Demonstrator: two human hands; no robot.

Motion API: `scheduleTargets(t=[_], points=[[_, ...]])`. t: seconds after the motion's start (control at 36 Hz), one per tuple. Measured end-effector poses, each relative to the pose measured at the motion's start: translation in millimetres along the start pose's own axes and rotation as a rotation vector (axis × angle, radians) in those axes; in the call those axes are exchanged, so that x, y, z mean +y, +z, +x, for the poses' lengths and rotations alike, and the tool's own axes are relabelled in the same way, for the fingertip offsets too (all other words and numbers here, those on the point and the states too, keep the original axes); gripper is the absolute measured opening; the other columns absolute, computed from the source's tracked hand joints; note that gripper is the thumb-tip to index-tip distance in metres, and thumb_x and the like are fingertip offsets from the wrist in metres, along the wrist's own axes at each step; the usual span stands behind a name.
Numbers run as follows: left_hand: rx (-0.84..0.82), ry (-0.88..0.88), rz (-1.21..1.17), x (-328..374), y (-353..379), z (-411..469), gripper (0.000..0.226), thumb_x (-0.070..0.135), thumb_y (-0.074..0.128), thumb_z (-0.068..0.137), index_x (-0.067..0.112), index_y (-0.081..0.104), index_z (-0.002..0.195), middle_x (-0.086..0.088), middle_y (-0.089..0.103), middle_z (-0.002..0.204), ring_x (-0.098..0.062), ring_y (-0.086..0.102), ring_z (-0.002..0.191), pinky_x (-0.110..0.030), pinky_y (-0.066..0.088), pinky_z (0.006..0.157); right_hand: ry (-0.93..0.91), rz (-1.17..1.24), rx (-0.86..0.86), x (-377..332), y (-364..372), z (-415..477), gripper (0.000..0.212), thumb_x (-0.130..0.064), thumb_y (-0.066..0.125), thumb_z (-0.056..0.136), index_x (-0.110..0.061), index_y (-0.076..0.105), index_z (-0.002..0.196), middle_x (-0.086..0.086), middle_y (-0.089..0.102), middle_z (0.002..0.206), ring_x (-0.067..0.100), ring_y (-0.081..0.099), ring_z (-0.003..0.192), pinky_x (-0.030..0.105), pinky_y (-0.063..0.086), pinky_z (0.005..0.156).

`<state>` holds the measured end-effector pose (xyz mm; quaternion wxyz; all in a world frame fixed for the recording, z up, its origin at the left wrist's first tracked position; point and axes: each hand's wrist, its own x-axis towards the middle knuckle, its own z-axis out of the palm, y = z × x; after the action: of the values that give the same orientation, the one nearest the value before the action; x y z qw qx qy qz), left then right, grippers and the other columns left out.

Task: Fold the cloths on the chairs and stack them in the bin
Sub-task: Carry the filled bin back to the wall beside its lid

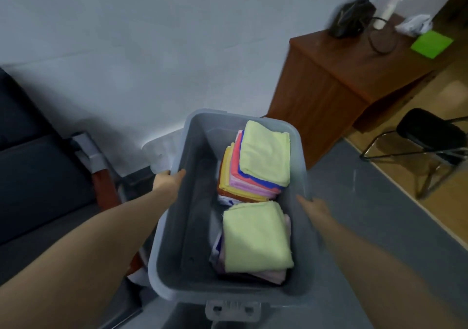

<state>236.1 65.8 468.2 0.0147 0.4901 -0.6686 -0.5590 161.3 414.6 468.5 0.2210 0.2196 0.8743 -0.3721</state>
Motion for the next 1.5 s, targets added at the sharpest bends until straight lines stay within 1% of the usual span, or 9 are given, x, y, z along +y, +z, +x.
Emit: scheduleTargets(t=[0.06, 0.14, 0.33, 0.67, 0.78, 0.94, 1.17, 1.33, 1.5], points=[[0.011, -0.035, -0.003, 10.0, 4.4, 21.1, 0.055, 0.040, 0.066, 0.085, 0.007, 0.056, 0.129, -0.013, 0.066, 0.114, -0.033, 0.064, 0.095, -0.038, 0.053, 0.084, -0.008, -0.031, -0.027, -17.4, 5.5, 24.3, 0.052, -0.038, 0.056, 0.092, 0.005, 0.059, 0.121, 0.024, 0.061, 0.119, 0.036, 0.059, 0.107, 0.034, 0.046, 0.084], [0.026, -0.057, -0.005, 25.9, 13.2, 49.4, 0.058, 0.038, 0.066, 0.087, 0.007, 0.051, 0.134, -0.012, 0.062, 0.122, -0.033, 0.062, 0.101, -0.038, 0.051, 0.087, 0.006, -0.043, -0.043, -41.5, 17.5, 59.0, 0.052, -0.039, 0.057, 0.092, 0.005, 0.060, 0.119, 0.023, 0.062, 0.116, 0.036, 0.061, 0.103, 0.031, 0.044, 0.075], [0.058, -0.058, 0.059, 62.0, 35.4, 105.6, 0.030, 0.033, 0.061, 0.091, 0.009, 0.060, 0.108, -0.006, 0.058, 0.081, -0.022, 0.055, 0.068, -0.036, 0.051, 0.074, 0.044, -0.042, -0.094, -86.8, 50.0, 140.6, 0.056, -0.039, 0.061, 0.089, 0.005, 0.056, 0.123, 0.021, 0.061, 0.119, 0.036, 0.060, 0.101, 0.035, 0.048, 0.079], [0.205, -0.060, 0.067, 79.6, 90.4, 204.2, 0.033, 0.033, 0.062, 0.089, 0.007, 0.063, 0.110, -0.011, 0.062, 0.085, -0.030, 0.059, 0.075, -0.040, 0.055, 0.075, 0.004, -0.148, -0.228, -149.0, 96.3, 275.0, 0.060, -0.046, 0.055, 0.091, 0.001, 0.053, 0.128, 0.019, 0.058, 0.125, 0.034, 0.057, 0.106, 0.032, 0.044, 0.084], [0.216, -0.074, 0.067, 64.6, 112.1, 239.1, 0.027, 0.030, 0.062, 0.088, 0.007, 0.062, 0.103, -0.013, 0.061, 0.083, -0.029, 0.058, 0.072, -0.042, 0.053, 0.073, 0.019, -0.167, -0.201, -149.9, 120.9, 319.7, 0.064, -0.050, 0.055, 0.089, 0.001, 0.054, 0.127, 0.019, 0.057, 0.127, 0.036, 0.056, 0.114, 0.041, 0.046, 0.098], [0.186, -0.055, 0.110, 37.2, 135.6, 307.5, 0.028, 0.026, 0.062, 0.087, 0.005, 0.063, 0.105, -0.009, 0.061, 0.078, -0.026, 0.059, 0.069, -0.035, 0.052, 0.067, 0.066, -0.230, -0.193, -137.9, 178.0, 368.6, 0.067, -0.052, 0.050, 0.091, 0.001, 0.048, 0.133, 0.019, 0.053, 0.133, 0.036, 0.053, 0.118, 0.040, 0.045, 0.099], [0.147, -0.040, 0.196, -25.7, 177.0, 399.5, 0.039, 0.027, 0.060, 0.086, 0.002, 0.060, 0.117, -0.005, 0.060, 0.090, -0.031, 0.061, 0.082, -0.040, 0.054, 0.078, 0.229, -0.266, -0.229, -78.4, 270.4, 434.2, 0.071, -0.049, 0.051, 0.091, 0.003, 0.041, 0.137, 0.018, 0.048, 0.137, 0.036, 0.051, 0.121, 0.042, 0.045, 0.100], [0.099, -0.016, 0.337, -65.3, 199.9, 446.7, 0.014, 0.023, 0.056, 0.085, 0.009, 0.057, 0.086, -0.010, 0.059, 0.080, -0.029, 0.058, 0.075, -0.035, 0.048, 0.070, 0.340, -0.352, -0.311, -43.1, 319.3, 469.2, 0.048, -0.040, 0.049, 0.094, -0.001, 0.051, 0.122, 0.012, 0.048, 0.081, 0.028, 0.053, 0.071, 0.038, 0.050, 0.075], [0.025, 0.005, 0.430, -90.0, 222.6, 499.8, 0.016, 0.024, 0.056, 0.083, 0.010, 0.051, 0.075, -0.006, 0.049, 0.067, -0.023, 0.051, 0.066, -0.030, 0.036, 0.062, 0.468, -0.324, -0.388, 1.8, 367.2, 513.0, 0.030, -0.029, 0.047, 0.097, -0.001, 0.053, 0.090, 0.014, 0.053, 0.082, 0.031, 0.057, 0.080, 0.039, 0.050, 0.076]])
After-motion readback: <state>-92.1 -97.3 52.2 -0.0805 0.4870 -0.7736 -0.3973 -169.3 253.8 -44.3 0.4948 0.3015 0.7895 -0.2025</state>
